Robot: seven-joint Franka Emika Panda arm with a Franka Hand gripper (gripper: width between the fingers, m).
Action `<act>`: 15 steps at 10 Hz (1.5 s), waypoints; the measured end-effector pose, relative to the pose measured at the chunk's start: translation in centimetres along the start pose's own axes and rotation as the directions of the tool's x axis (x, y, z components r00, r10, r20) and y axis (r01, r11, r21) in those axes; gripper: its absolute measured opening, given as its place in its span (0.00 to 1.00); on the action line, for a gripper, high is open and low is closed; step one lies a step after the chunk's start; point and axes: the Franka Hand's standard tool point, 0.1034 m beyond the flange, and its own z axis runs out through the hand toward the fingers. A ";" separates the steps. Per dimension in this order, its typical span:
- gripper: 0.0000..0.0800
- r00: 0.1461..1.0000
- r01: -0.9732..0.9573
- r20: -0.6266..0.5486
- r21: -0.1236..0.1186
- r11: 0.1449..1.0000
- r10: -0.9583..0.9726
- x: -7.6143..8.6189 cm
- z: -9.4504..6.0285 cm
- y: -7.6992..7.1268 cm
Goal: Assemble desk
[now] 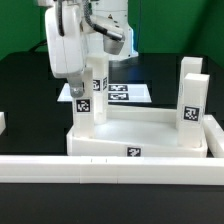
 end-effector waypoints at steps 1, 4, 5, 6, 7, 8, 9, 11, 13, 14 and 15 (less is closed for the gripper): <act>0.63 0.999 0.037 0.000 0.000 0.999 -0.037 0.0 0.0 0.0; 0.77 0.971 0.241 -0.004 -0.019 0.970 -0.241 -0.3 0.1 0.1; 0.81 0.948 0.318 -0.003 -0.020 0.948 -0.318 -0.3 0.1 0.2; 0.81 0.927 0.374 -0.002 -0.020 0.927 -0.374 -0.2 0.1 0.2; 0.81 0.906 0.423 -0.001 -0.020 0.906 -0.423 -0.2 0.1 0.2; 0.81 0.868 0.497 0.001 -0.020 0.868 -0.497 -0.2 0.1 0.2; 0.81 0.818 0.575 -0.003 -0.030 0.818 -0.575 -0.3 0.1 0.2; 0.81 0.662 0.749 -0.005 -0.052 0.661 -0.750 -0.3 0.0 0.1; 0.81 0.489 0.870 -0.006 -0.063 0.489 -0.872 -0.3 0.0 0.0; 0.81 0.441 0.896 -0.004 -0.063 0.440 -0.898 -0.4 0.0 0.0; 0.81 0.356 0.932 0.002 -0.068 0.355 -0.934 -0.5 0.1 0.0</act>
Offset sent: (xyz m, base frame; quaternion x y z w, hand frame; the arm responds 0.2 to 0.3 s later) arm -0.0008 0.0042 0.0045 -0.0390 0.0310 -0.2350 0.9707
